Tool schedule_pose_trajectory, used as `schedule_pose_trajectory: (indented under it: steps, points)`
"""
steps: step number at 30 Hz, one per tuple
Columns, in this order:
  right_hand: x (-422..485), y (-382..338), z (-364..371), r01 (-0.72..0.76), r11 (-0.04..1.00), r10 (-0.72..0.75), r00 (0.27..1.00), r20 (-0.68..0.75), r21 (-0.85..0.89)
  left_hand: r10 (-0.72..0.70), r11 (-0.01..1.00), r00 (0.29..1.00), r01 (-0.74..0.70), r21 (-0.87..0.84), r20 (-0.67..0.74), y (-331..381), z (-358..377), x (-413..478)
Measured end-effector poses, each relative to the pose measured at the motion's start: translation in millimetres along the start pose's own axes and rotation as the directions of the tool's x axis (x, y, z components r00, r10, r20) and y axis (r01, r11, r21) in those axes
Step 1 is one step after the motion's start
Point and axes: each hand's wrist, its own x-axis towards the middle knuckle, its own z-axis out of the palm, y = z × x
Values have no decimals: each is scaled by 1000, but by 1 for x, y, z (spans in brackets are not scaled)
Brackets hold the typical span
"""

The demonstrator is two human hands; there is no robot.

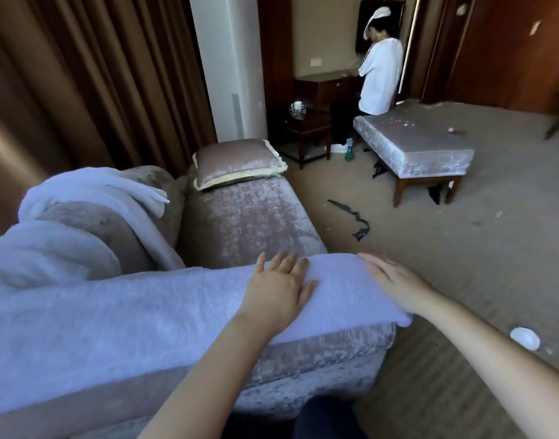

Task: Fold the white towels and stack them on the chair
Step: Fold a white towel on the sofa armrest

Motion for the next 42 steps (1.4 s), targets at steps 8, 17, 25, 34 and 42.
schedule_pose_trajectory:
  steps: [8,17,25,34,42]
  points:
    - [32,18,-21,-30,1000,30,994,105,4,82,997,996,-82,-8,-29,21,13,33]
    - [14,45,-45,-231,838,145,968,205,494,106,994,973,-97,54,-206,20,25,33]
    - [0,41,-60,-243,769,245,966,78,592,67,997,997,-66,29,-34,23,19,33]
    - [-29,-6,-84,-300,802,314,947,62,516,20,954,990,-61,-293,-142,23,6,33]
    - [-43,-147,-85,127,963,-91,983,-159,236,-271,156,961,107,-982,62,26,-91,15]
